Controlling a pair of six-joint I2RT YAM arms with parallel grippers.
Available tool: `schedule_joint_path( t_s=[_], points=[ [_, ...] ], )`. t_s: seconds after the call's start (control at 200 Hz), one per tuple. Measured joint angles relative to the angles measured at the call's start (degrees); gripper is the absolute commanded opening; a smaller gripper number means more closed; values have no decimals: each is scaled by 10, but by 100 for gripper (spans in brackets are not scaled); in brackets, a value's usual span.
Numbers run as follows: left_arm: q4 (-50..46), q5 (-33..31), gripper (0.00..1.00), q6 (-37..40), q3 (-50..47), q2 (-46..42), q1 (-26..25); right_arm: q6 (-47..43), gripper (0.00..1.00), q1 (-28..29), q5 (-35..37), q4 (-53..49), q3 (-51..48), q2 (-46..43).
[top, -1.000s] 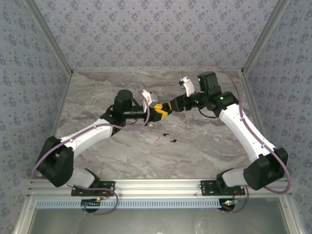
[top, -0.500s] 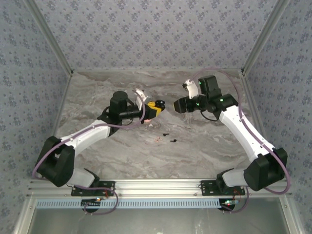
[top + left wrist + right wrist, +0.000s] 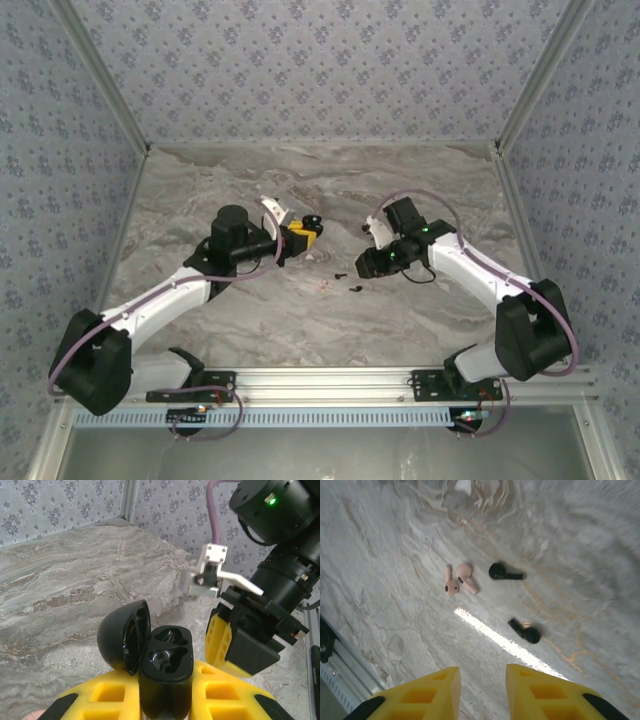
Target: Insert wireless bluetooth earbuds into charging case
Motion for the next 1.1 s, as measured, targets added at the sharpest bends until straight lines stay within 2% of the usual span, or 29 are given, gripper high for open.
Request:
schedule_joint_path(
  t_s=[0.365,1.099],
  points=[
    [-19,-39,20,-8,-25,-28,-15,37,19,69,-17,46,-33,55],
    [-25,-49,21,-8,-25,-28,-17,59,16,70,69,55,-25,147]
  ],
)
